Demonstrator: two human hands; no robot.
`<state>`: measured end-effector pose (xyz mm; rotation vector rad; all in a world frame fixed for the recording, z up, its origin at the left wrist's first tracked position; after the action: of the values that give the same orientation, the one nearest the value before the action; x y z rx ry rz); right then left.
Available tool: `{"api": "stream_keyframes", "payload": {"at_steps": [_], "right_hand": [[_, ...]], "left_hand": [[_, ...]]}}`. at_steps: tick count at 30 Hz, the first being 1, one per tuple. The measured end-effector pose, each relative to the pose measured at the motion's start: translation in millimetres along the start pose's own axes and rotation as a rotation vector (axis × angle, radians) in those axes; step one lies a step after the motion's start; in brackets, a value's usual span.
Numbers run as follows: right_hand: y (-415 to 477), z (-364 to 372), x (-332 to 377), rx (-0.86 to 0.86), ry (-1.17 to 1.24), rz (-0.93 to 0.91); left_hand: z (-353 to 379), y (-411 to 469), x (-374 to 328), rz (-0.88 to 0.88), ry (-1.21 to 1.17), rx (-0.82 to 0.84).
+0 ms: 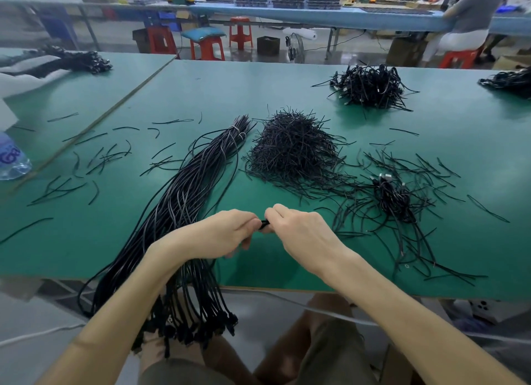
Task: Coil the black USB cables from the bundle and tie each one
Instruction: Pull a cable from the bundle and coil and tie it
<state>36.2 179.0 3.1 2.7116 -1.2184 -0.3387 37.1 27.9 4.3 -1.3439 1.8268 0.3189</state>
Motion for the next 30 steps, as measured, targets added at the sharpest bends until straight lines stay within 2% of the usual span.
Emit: {"api": "stream_keyframes", "payload": {"at_steps": [3, 5, 8, 9, 12, 15, 18, 22, 30], "right_hand": [[5.2, -4.0, -2.1, 0.000, -0.013, -0.062], [12.6, 1.0, -9.9, -0.003, 0.004, -0.025], [24.9, 7.7, -23.3, -0.030, 0.045, 0.080], [27.4, 8.6, -30.2, -0.054, 0.078, 0.150], [28.1, 14.6, -58.7, -0.128, 0.205, 0.443], [27.6, 29.6, -85.0, -0.056, 0.291, 0.699], [30.7, 48.8, -91.8, 0.099, 0.233, 0.761], [34.3, 56.2, -98.1, 0.041, 0.329, 0.824], [27.1, 48.3, -103.9, -0.089, 0.327, 0.794]], "left_hand": [[0.4, 3.7, 0.6, 0.027, -0.143, 0.073], [-0.2, 11.5, 2.8, 0.053, -0.120, -0.012], [-1.1, 29.1, 12.3, 0.042, -0.029, -0.232], [-2.7, 34.1, 18.2, 0.015, -0.110, -0.330], [-6.4, 43.0, 34.8, -0.057, -0.619, -0.520], [-0.8, 47.9, 36.7, -0.012, -0.817, -0.530], [6.7, 55.0, 34.0, -0.009, -0.799, -0.536], [8.1, 54.9, 33.9, 0.026, -0.778, -0.522], [8.5, 52.2, 36.0, 0.070, -0.789, -0.503]]}}
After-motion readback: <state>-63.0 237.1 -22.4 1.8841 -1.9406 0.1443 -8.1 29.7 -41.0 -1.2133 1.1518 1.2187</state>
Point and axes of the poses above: each hand's wrist, its own y-axis towards the middle knuckle, its own z-axis out of the palm, x = y × z, the point moved 4 cm from there along y, towards the middle knuckle, and after that the axes turned 9 degrees about -y, right-handed, at the moved point
